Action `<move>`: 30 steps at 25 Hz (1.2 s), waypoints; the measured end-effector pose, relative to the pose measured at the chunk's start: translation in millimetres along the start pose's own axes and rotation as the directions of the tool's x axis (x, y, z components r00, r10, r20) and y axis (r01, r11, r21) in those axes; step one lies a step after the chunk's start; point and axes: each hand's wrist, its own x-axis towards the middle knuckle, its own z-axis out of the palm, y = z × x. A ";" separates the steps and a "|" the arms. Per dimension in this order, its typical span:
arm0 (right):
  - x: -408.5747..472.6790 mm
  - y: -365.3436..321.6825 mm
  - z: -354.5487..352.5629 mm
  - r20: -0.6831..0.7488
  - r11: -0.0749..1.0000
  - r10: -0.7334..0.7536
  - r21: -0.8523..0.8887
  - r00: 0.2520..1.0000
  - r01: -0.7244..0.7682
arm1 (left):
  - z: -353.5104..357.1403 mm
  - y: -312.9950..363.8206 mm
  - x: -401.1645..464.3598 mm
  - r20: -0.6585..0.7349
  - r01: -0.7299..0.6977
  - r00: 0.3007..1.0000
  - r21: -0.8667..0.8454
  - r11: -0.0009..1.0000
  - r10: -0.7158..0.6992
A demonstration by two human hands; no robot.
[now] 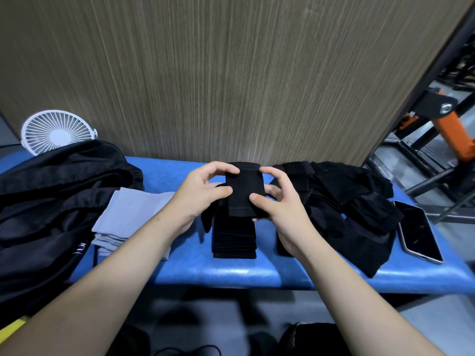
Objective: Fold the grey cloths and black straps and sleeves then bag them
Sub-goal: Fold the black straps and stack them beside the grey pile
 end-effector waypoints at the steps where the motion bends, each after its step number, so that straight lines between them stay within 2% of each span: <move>1: -0.2 -0.3 1.3 0.005 1.000 -0.011 -0.006 1.000 0.011 | -0.5 -0.1 -0.2 0.000 0.008 1.000 0.017 1.000 -0.008; 3: 0.0 0.6 3.5 -0.018 0.997 -0.051 -0.050 0.999 0.050 | -2.2 -1.8 -0.6 -0.005 0.024 1.000 0.086 0.996 -0.023; 6: 2.0 3.1 2.1 -0.055 0.971 -0.129 -0.209 0.990 0.115 | -4.1 -4.3 -0.9 -0.013 0.041 0.999 0.193 0.980 -0.039; 11: 4.3 6.8 -1.2 -0.112 0.874 -0.310 -0.425 0.944 0.236 | -7.3 -5.1 -0.6 0.002 0.067 0.998 0.211 0.975 -0.069; 13: 3.2 7.0 -0.6 -0.116 0.856 -0.312 -0.466 0.943 0.226 | -8.2 -6.4 -1.0 0.008 0.087 0.996 0.215 0.973 -0.091; 15: 2.4 8.2 2.7 -0.100 0.853 -0.299 -0.473 0.949 0.219 | -5.5 -7.4 -1.5 0.025 0.104 0.994 0.165 0.981 -0.109; 18: 0.9 10.8 8.7 -0.013 0.842 -0.300 -0.474 0.954 0.258 | 2.6 -7.4 -1.0 0.032 0.137 0.990 -0.060 0.989 -0.135; 20: -0.3 12.0 10.0 0.067 0.838 -0.278 -0.471 0.958 0.276 | 3.0 -6.3 0.0 0.009 0.142 0.990 -0.138 0.980 -0.142; 23: -2.0 11.9 10.2 0.111 0.867 -0.238 -0.424 0.965 0.263 | -2.0 -9.3 0.6 -0.015 0.113 0.993 -0.060 0.992 -0.114; 26: 0.3 10.2 11.8 0.052 0.943 -0.181 -0.276 0.982 0.188 | -5.0 -12.2 1.0 -0.041 0.079 0.996 0.025 0.997 -0.078; 30: 7.8 13.3 3.2 -0.099 0.930 -0.159 -0.349 0.982 0.115 | -5.9 -10.2 1.8 -0.014 0.064 0.998 -0.003 0.998 -0.064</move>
